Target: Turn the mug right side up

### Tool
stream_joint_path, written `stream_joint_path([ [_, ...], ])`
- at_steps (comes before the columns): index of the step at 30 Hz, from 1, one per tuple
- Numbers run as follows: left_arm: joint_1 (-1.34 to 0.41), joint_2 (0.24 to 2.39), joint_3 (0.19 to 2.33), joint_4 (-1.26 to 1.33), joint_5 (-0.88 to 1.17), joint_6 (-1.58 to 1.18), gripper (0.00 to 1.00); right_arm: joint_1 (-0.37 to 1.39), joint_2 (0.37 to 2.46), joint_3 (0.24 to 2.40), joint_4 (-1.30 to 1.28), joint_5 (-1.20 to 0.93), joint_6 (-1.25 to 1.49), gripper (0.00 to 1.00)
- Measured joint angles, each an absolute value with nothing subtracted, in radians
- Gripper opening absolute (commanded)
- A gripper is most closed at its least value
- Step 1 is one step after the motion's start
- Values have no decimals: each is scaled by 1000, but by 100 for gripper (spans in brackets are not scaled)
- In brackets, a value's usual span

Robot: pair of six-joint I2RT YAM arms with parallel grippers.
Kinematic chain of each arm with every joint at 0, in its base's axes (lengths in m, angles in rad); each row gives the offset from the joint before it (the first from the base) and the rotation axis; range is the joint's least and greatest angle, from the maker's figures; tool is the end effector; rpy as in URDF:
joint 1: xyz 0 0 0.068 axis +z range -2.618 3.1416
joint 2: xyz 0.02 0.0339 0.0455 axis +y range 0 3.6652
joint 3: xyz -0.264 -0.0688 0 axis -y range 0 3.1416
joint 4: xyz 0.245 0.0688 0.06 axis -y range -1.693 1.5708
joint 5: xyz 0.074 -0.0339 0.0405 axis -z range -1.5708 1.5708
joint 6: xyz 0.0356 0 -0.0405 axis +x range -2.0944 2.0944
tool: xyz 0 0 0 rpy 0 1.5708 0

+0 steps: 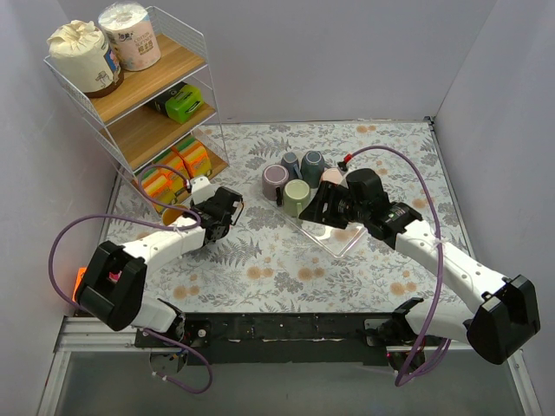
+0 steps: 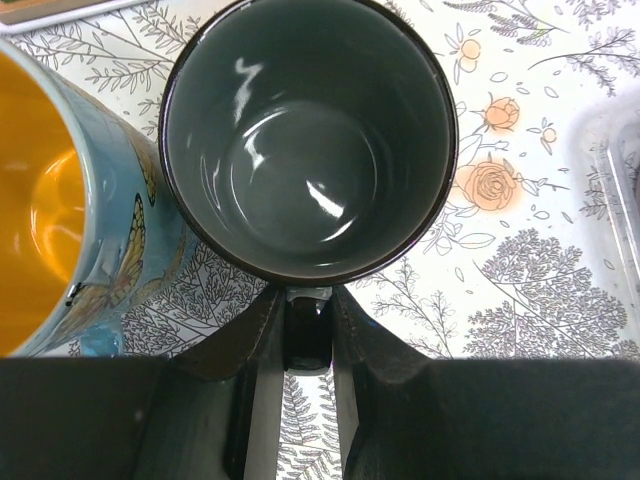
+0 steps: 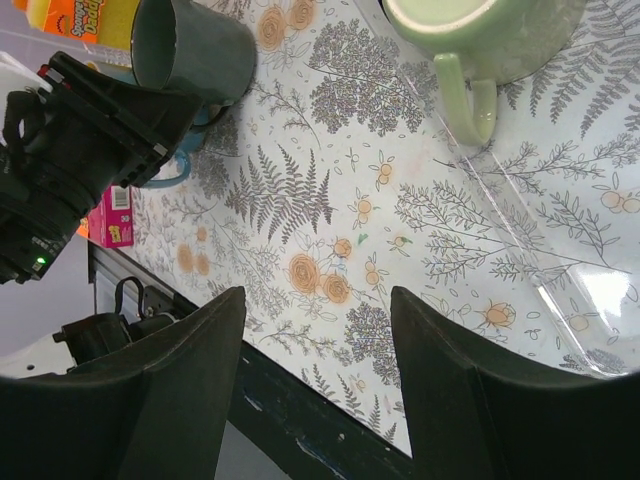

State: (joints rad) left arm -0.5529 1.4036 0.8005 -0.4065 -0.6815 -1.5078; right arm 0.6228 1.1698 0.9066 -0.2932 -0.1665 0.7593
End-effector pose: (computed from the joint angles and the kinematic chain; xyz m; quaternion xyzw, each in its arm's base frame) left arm 0.2381 -0.1206 0.1982 -0.4984 0.7618 -0.0586 0.4096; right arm 0.2092 0.1575 0.2931 0.0191 0.8718 0.3645 0.3267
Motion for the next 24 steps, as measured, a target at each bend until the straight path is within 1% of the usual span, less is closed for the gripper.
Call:
stream_joint_path([
  [1, -553, 1408, 795, -400, -685, -1513, 13, 623, 1170, 908, -295, -166, 759, 69],
  [2, -553, 1411, 791, -396, -685, -1516, 23, 623, 1170, 911, -296, -166, 759, 70],
  [3, -554, 1416, 787, -391, -686, -1518, 28, 623, 1171, 914, -298, -166, 758, 70],
  [4, -554, 1417, 786, -386, -690, -1520, 35, 623, 1173, 917, -298, -166, 757, 71],
  [5, -554, 1417, 784, -384, -690, -1523, 47, 623, 1175, 920, -299, -166, 756, 71],
  [7, -554, 1417, 774, -385, -688, -1530, 54, 623, 1182, 926, -300, -167, 753, 72],
  [8, -554, 1416, 770, -388, -685, -1527, 64, 623, 1188, 930, -300, -167, 752, 72],
  [9, -554, 1414, 766, -388, -683, -1528, 69, 623, 1194, 935, -302, -167, 751, 72],
  [11, -554, 1406, 765, -390, -674, -1523, 77, 623, 1208, 946, -308, -168, 747, 73],
  [12, -554, 1399, 765, -387, -669, -1518, 85, 623, 1218, 956, -315, -169, 740, 73],
  [15, -554, 1361, 767, -390, -642, -1502, 98, 623, 1248, 987, -336, -170, 716, 74],
  [21, -561, 1232, 841, -395, -565, -1462, 98, 623, 1337, 1077, -390, -144, 622, 75],
  [24, -561, 1182, 928, -443, -529, -1461, 98, 623, 1385, 1105, -403, -115, 569, 75],
])
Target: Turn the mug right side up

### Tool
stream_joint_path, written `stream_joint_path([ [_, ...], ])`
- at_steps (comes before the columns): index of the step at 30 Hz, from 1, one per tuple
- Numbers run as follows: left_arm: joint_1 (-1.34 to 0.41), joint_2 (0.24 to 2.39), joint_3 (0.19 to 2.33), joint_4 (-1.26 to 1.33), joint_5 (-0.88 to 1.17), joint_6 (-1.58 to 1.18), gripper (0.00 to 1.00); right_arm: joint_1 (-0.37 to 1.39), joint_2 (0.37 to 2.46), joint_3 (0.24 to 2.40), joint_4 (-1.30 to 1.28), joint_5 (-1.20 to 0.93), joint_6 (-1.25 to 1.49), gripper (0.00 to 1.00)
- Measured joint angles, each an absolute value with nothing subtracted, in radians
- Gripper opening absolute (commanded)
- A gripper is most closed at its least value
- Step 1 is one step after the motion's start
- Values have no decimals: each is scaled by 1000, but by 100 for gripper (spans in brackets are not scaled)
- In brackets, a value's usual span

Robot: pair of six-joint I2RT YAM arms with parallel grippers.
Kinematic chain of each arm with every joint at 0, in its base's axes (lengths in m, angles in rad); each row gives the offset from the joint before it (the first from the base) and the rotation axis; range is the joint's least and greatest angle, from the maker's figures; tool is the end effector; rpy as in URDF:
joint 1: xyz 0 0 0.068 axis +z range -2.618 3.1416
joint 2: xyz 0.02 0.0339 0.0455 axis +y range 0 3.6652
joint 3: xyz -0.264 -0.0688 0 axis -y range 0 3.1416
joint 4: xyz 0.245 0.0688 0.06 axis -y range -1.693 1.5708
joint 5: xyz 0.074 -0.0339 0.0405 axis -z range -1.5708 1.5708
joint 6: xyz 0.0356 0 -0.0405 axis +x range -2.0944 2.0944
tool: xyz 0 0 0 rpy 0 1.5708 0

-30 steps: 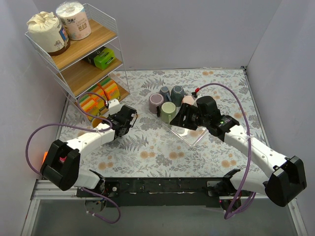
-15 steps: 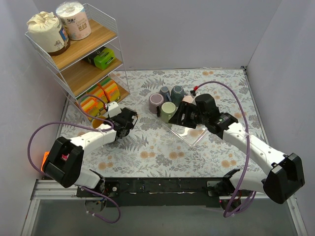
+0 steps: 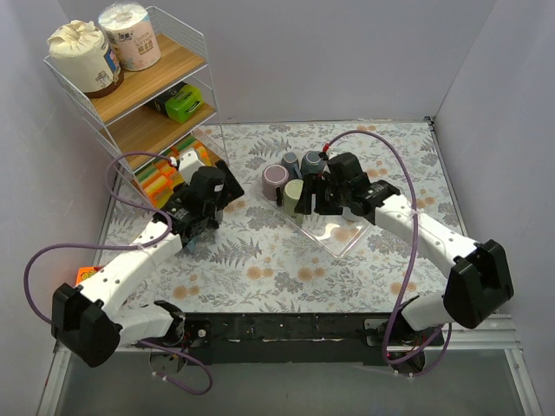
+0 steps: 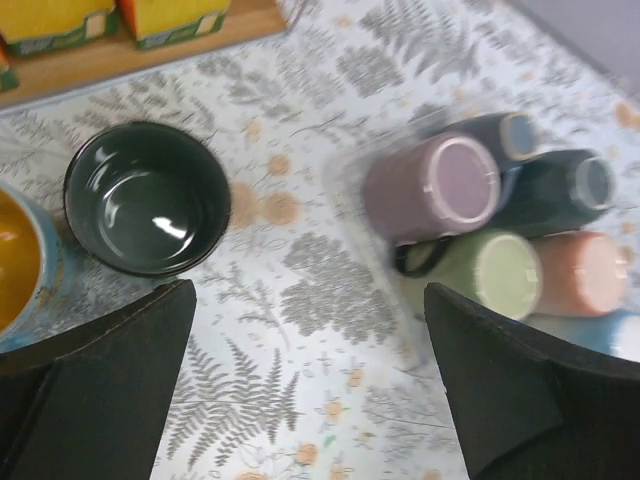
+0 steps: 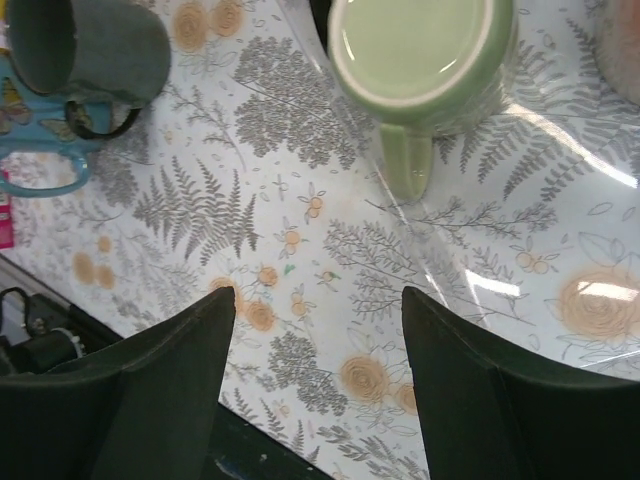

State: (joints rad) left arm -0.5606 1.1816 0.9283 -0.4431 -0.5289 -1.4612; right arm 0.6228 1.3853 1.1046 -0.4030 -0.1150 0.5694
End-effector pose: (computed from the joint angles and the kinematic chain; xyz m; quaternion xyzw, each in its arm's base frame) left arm 0.2233 -0.1190 0.2873 -0.4802 0.7391 -0.2205 0.4177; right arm 0.2479 0.1831 0.2937 -0.0487 0.9008 0.2835 0.3254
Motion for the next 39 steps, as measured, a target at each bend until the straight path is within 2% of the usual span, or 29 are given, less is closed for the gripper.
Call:
stream_joint_path([
  [5, -561, 1121, 1060, -513, -506, -1466, 98, 623, 1461, 1116, -413, -74, 480, 73],
  [11, -561, 1075, 1124, -556, -479, -1464, 98, 650, 1499, 1114, -366, -30, 390, 73],
  [18, -561, 1076, 1142, -569, -393, -1461, 98, 696, 1551, 1119, -250, 17, 336, 69],
  [24, -561, 1076, 1142, -567, -326, -1454, 98, 717, 1697, 1163, -261, 129, 345, 68],
  [29, -561, 1067, 1142, -564, -294, -1446, 98, 738, 1740, 1168, -262, 196, 357, 66],
  [35, -561, 1026, 1142, -562, -277, -1444, 98, 753, 1790, 1229, -265, 249, 371, 57],
  [39, -561, 1002, 1142, -569, -282, -1444, 98, 756, 1814, 1257, -297, 296, 392, 45],
])
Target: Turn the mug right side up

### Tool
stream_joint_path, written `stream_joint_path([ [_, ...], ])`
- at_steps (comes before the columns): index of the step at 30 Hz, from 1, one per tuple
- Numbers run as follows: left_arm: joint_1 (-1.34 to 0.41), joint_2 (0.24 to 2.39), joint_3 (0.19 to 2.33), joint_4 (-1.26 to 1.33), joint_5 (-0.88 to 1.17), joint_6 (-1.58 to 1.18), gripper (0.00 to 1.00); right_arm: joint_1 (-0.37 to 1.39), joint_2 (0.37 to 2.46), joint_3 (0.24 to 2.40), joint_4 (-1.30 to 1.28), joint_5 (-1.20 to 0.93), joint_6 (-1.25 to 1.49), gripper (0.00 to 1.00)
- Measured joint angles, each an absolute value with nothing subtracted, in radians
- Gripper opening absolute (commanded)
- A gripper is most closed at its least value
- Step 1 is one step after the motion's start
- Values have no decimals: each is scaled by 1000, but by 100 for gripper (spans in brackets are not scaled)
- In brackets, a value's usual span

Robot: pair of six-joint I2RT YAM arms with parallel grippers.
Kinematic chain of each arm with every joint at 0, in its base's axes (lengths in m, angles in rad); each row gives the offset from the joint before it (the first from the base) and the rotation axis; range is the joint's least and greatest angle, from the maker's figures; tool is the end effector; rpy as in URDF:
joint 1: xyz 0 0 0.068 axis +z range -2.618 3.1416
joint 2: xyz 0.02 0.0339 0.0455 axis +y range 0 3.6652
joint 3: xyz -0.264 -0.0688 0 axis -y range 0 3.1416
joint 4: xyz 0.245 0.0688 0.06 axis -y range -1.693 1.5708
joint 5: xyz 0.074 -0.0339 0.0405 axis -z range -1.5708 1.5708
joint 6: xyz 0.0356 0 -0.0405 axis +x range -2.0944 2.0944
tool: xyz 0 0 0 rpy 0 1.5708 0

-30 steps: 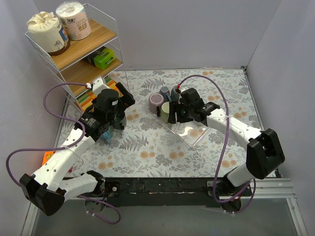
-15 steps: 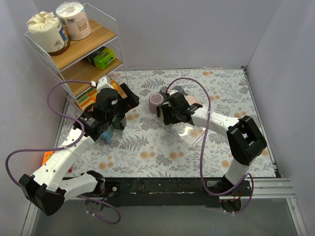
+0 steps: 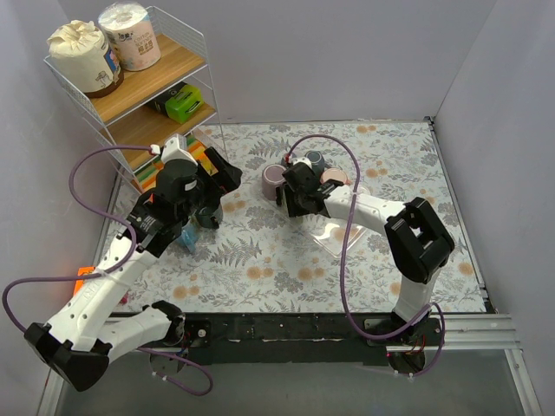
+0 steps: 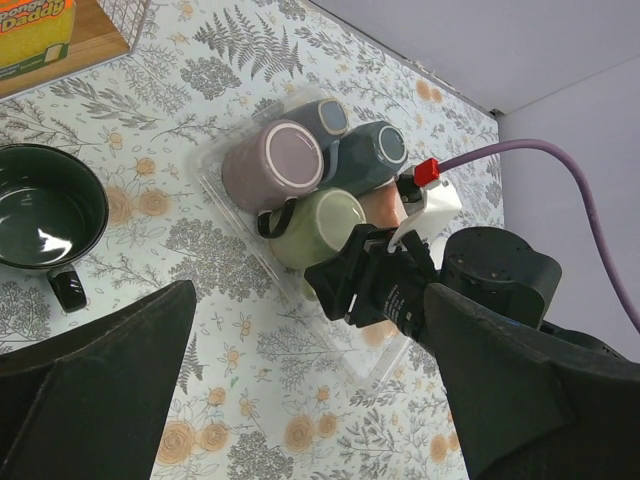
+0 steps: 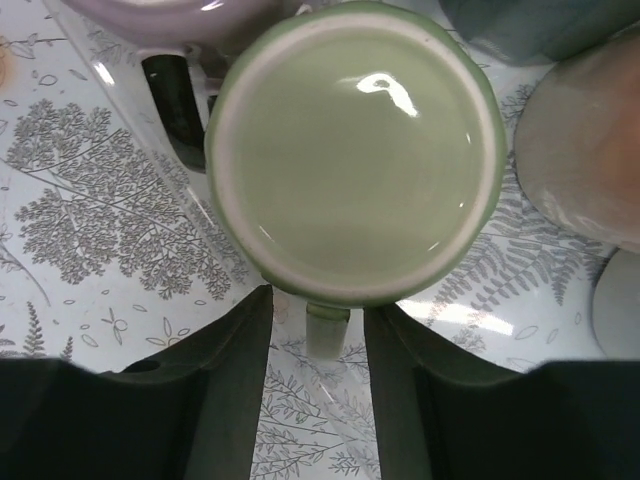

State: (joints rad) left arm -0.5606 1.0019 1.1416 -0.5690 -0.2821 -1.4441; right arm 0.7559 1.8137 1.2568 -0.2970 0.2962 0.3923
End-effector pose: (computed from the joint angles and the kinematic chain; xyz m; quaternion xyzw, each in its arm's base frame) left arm 0.1835 -0.1035 0.3844 -0.4248 0.7207 -0.3871 0.3876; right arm 0.2940 0.2628 0.2097 -0.1165 0.9203 0.0724 0.3664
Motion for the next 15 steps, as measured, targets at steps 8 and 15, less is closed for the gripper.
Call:
stream_joint_path([
  [8, -561, 979, 1138, -578, -303, -1443, 98, 756, 1848, 1298, -346, 380, 426, 2],
  [15, -561, 978, 1130, -574, -289, -1443, 98, 763, 1901, 1386, -416, 415, 464, 1],
])
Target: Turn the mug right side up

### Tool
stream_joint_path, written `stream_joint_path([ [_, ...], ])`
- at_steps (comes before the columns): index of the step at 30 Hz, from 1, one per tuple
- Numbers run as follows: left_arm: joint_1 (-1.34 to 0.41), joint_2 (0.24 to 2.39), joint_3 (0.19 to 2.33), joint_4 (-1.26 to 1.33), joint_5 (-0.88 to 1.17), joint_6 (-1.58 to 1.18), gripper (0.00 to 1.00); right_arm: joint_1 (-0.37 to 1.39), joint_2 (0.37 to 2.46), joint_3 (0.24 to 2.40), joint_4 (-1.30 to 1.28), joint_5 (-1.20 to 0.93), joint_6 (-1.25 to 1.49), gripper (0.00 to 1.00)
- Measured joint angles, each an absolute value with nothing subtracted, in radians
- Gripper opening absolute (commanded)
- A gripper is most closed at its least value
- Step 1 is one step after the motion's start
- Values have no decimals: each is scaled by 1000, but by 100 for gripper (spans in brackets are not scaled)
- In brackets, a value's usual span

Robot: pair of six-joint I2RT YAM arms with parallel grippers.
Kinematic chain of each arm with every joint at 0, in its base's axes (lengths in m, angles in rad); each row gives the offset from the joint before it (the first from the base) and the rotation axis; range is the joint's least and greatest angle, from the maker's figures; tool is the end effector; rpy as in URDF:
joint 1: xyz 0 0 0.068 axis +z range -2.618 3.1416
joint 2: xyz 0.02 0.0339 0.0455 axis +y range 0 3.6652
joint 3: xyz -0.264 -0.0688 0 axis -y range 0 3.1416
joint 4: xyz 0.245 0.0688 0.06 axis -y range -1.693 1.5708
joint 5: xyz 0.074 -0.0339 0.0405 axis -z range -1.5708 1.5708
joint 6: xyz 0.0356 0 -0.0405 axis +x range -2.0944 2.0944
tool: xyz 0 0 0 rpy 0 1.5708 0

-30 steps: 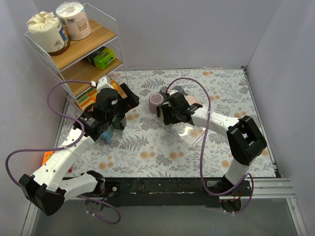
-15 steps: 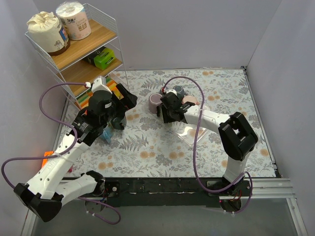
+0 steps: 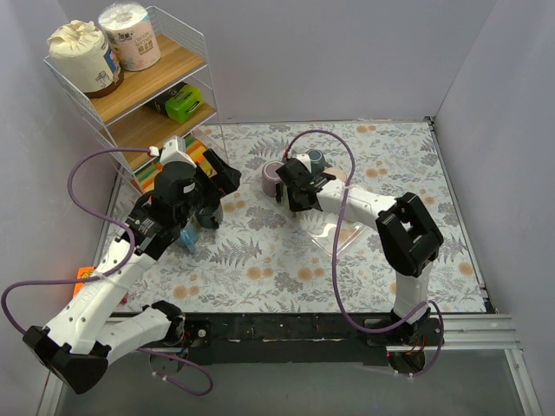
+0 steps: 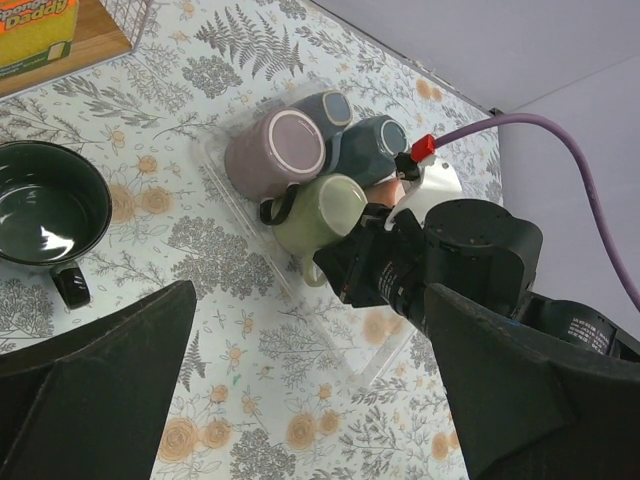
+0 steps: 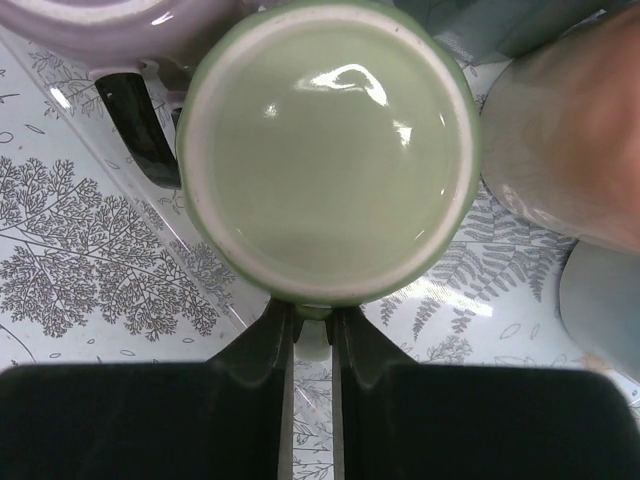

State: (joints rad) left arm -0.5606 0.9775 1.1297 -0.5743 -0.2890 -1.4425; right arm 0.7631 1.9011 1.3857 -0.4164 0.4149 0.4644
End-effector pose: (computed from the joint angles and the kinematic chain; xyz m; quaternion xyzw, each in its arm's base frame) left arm 0.1783 -0.0999 0.3845 -0.4253 0.7179 -0.3877 0.3916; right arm 0.3076 0.2743 0.2091 -0.0743 0.9283 0.0172 0.3639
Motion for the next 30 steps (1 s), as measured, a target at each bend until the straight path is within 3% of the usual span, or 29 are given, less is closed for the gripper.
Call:
stream_joint_path([
  [9, -561, 983, 1068, -495, -145, -1434, 98, 756, 1752, 1297, -461, 335, 467, 1],
  [18, -561, 997, 926, -294, 136, -1449, 98, 664, 1494, 1237, -420, 62, 561, 1],
  [30, -561, 1006, 845, -14, 377, -1549, 98, 456, 1273, 996, 9, -393, 876, 1],
])
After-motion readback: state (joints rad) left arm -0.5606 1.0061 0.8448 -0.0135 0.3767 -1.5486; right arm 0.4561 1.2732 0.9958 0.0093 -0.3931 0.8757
